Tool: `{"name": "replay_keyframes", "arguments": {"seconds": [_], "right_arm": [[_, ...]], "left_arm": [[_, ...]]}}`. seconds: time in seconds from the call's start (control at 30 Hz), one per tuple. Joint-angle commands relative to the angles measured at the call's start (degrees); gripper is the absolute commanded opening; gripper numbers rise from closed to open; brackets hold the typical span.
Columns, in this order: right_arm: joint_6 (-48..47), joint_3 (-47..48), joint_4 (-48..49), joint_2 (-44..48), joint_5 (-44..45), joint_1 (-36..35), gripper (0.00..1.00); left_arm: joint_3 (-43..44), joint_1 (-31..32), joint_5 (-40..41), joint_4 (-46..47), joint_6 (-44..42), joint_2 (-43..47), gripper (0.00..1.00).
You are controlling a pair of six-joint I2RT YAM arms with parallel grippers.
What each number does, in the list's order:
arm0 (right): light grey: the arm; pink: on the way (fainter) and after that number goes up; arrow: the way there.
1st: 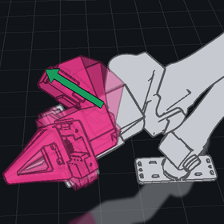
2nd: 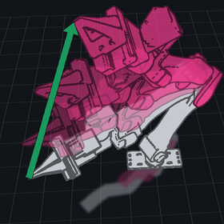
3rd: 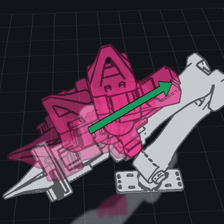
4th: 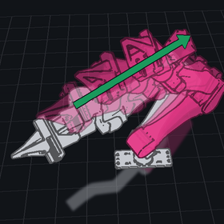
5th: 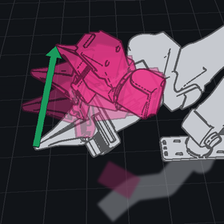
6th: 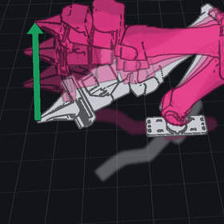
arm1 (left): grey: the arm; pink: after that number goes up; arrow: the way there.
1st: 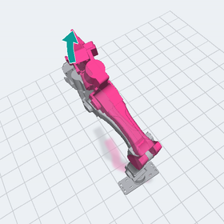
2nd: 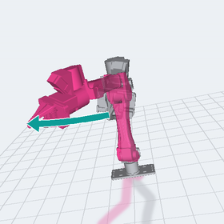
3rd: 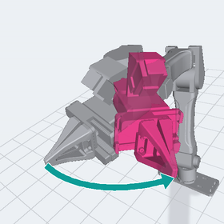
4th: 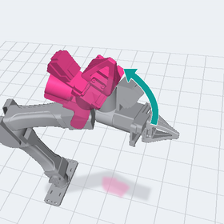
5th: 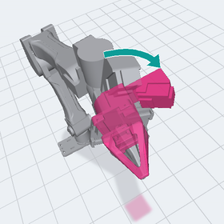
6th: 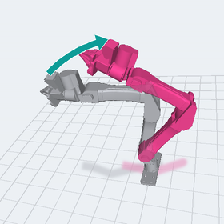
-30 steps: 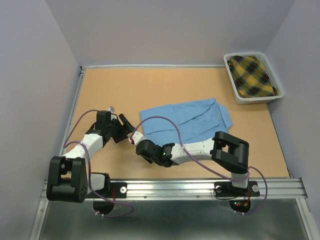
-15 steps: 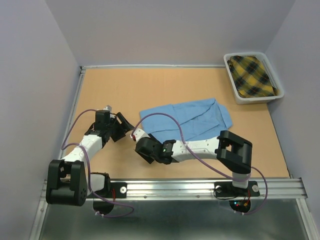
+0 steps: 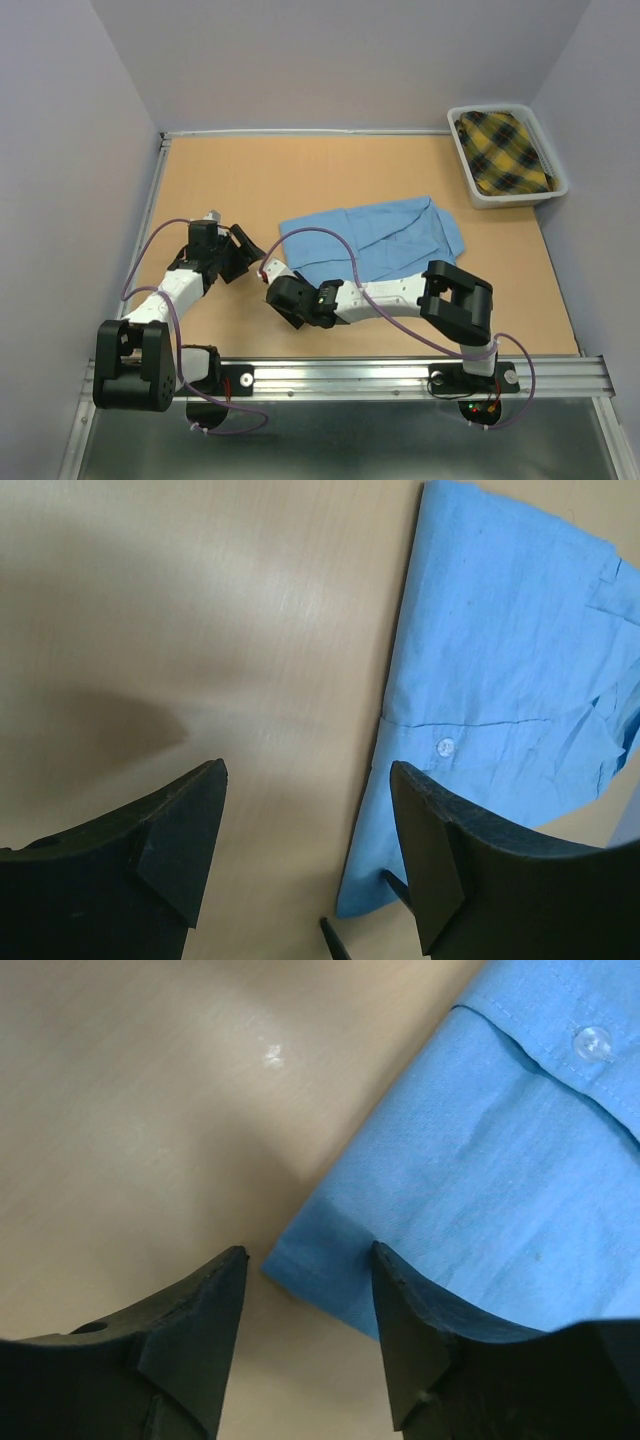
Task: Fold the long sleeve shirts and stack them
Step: Fold the shirt
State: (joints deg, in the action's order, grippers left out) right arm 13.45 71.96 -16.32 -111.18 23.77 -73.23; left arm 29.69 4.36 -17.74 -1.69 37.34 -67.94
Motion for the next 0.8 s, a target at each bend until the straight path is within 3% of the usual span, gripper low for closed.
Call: {"name": "replay_keyframes", "arguments": {"seconds": [0.0, 0.33, 0.6, 0.77], "right_arm": [[2.01, 0.73, -3.10, -1.76, 2.77, -0.24, 0.56], [4.74, -0.16, -6.53, -1.85, 1.11, 1.60, 0.43], [5.00, 0.99, -8.29, -3.17, -0.57, 1.95, 0.02], [5.53, 2.47, -8.21, -0.80, -2.50, 3.18, 0.01]], "left_arm": [[1.51, -0.41, -0.28, 0.64, -1.22, 1.32, 0.77], [1.51, -0.41, -1.07, 0.64, -1.22, 1.50, 0.77], [1.25, -0.41, -2.12, 0.20, -1.40, 1.93, 0.77], [0.46, -0.41, -5.54, 1.08, 0.01, 1.85, 0.77]]}}
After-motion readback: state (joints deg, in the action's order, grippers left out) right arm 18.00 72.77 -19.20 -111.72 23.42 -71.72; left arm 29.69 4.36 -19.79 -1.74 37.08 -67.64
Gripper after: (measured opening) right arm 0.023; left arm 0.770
